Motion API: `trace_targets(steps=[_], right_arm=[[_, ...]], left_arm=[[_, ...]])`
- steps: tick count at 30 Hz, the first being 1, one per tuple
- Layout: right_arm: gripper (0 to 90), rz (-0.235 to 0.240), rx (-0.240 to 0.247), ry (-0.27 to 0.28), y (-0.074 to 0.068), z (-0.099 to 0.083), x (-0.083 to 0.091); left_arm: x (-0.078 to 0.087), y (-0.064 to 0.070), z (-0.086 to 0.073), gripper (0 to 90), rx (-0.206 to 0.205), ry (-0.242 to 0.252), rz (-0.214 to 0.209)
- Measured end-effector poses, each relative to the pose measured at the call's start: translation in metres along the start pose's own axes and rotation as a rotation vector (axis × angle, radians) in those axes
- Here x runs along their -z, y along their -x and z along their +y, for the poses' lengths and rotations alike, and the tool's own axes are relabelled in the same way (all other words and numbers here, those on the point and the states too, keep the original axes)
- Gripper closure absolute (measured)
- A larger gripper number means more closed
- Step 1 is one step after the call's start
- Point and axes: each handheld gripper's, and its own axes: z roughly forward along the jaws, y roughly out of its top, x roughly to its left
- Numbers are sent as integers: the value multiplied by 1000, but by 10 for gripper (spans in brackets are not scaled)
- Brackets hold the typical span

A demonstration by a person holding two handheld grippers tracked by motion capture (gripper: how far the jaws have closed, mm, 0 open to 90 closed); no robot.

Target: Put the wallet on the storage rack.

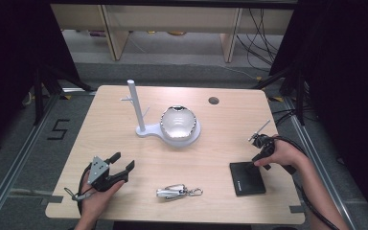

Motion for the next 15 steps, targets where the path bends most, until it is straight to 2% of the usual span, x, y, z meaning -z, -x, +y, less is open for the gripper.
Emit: trace_targets(steps=[2, 7, 8, 15], right_arm=[[367, -6, 19, -8, 1, 1, 1], [379, -8, 32, -9, 2, 2, 4], [379, 4, 28, -18, 2, 3, 3], [370, -12, 40, -52, 0, 7, -1]], left_arm=[[0, 0, 0, 331, 2, 2, 0], [0, 0, 0, 331, 1, -1, 2], [0, 0, 0, 331, 1, -3, 2], [0, 0, 0, 330, 5, 1, 1]])
